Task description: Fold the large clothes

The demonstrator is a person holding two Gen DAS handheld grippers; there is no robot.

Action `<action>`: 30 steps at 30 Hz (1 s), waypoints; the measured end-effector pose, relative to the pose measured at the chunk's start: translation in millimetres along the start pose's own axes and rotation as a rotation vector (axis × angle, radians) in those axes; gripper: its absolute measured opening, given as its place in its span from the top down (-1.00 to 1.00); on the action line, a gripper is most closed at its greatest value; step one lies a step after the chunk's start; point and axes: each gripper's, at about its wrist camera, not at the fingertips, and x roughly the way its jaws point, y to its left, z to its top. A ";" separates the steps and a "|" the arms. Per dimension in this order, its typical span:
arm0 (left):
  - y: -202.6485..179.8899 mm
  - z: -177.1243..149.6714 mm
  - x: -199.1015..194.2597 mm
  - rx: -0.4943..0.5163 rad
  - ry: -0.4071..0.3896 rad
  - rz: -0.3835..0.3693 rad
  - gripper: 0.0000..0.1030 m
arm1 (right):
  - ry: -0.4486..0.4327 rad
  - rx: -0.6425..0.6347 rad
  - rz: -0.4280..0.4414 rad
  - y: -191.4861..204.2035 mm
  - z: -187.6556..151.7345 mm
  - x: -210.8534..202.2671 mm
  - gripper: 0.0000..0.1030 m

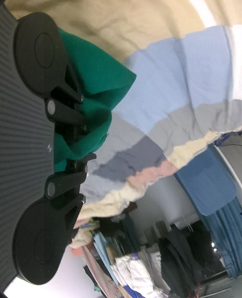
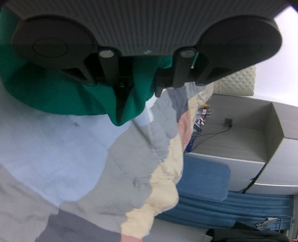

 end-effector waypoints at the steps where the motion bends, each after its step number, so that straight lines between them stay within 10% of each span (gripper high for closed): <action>1: 2.5 -1.4 3.1 0.000 0.000 0.001 0.78 | -0.002 0.006 0.014 -4.3 0.4 2.5 0.60; 4: -2.5 -5.2 0.4 0.044 -0.009 -0.008 0.76 | -0.017 -0.004 0.028 -3.7 -3.3 -0.3 0.60; 6: -6.3 -9.9 -9.9 0.066 -0.007 -0.034 0.33 | -0.036 -0.077 0.023 8.9 -9.4 -9.4 0.55; 8: -12.1 -16.7 -26.1 0.082 0.003 -0.051 -0.27 | -0.062 -0.175 -0.005 26.4 -19.6 -25.0 0.23; 11: -27.1 -36.2 -70.2 0.176 -0.030 -0.039 -0.34 | -0.120 -0.280 -0.019 48.3 -39.5 -50.0 -0.45; 21: -36.9 -133.2 -159.4 0.377 -0.064 0.086 -0.34 | -0.218 -0.738 -0.064 126.9 -148.7 -114.3 -0.44; 30: -38.2 -153.5 -139.0 0.492 -0.094 0.168 -0.33 | -0.053 -1.004 -0.153 157.7 -202.8 -39.4 -0.02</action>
